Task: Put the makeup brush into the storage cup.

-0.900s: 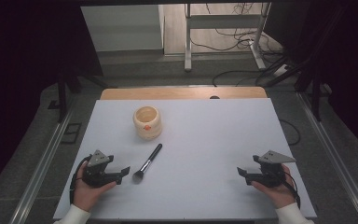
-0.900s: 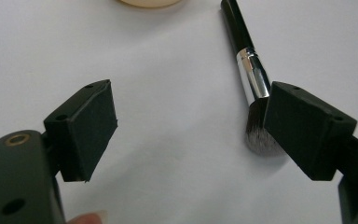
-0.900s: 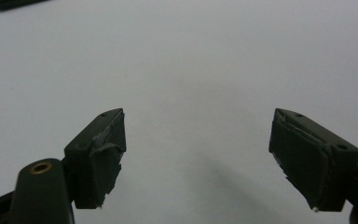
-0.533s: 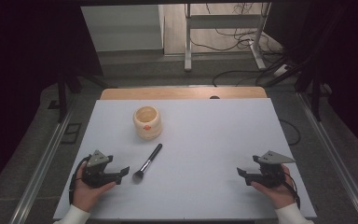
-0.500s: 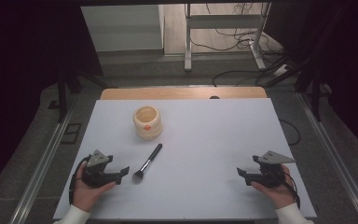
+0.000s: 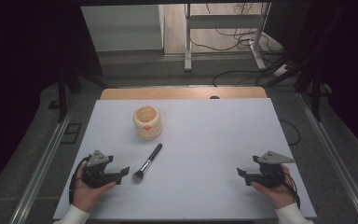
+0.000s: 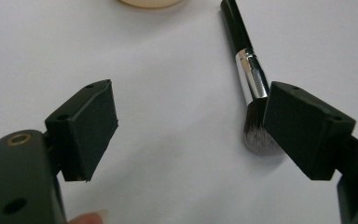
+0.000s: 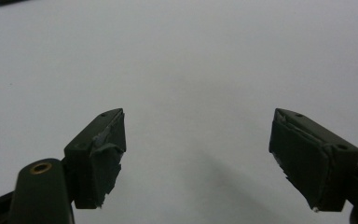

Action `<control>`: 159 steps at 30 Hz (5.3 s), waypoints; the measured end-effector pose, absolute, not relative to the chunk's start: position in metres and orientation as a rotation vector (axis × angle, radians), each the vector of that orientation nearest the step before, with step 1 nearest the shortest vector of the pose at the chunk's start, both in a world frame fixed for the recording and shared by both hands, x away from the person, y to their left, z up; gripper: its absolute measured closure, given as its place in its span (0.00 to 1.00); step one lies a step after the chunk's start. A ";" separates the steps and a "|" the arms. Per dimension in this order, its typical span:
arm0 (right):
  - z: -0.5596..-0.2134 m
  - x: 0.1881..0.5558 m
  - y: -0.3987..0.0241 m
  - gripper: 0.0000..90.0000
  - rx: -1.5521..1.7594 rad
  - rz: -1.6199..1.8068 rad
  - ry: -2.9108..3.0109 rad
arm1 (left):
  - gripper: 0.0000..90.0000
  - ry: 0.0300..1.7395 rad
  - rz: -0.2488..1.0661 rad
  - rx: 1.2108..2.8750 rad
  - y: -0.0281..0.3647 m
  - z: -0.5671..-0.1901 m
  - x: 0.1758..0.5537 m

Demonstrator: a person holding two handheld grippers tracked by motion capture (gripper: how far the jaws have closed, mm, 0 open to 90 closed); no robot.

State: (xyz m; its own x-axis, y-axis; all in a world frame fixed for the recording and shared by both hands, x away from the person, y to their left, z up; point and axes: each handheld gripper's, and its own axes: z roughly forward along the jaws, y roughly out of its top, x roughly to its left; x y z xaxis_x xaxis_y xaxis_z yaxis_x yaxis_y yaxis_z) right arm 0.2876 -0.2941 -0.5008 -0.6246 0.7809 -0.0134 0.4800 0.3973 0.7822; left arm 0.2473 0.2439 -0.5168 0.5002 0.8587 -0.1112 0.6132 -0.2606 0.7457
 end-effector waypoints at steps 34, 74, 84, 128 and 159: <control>-0.500 0.287 -0.293 0.21 1.083 1.096 2.280 | 0.21 1.222 0.394 2.016 0.224 -0.488 0.253; -0.501 0.287 -0.294 0.21 1.079 1.079 2.278 | 0.21 1.210 0.319 2.101 0.190 -0.488 0.284; -0.501 0.287 -0.293 0.21 1.081 1.076 2.275 | 0.20 1.214 0.291 2.127 0.185 -0.489 0.291; -0.502 0.287 -0.293 0.20 1.077 1.061 2.274 | 0.35 1.276 0.115 2.408 0.152 -0.511 0.313; -0.500 0.286 -0.293 0.20 1.074 1.065 2.270 | 0.79 1.235 0.135 2.509 0.152 -0.511 0.316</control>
State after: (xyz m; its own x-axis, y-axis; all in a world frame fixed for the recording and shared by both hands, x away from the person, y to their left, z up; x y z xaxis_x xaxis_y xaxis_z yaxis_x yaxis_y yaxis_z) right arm 0.2856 -0.2927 -0.4999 -0.6185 0.7847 -0.0404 0.4706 0.4111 0.7807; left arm 0.3165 0.1516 -0.5114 0.6176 0.7839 -0.0642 0.7516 -0.5641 0.3419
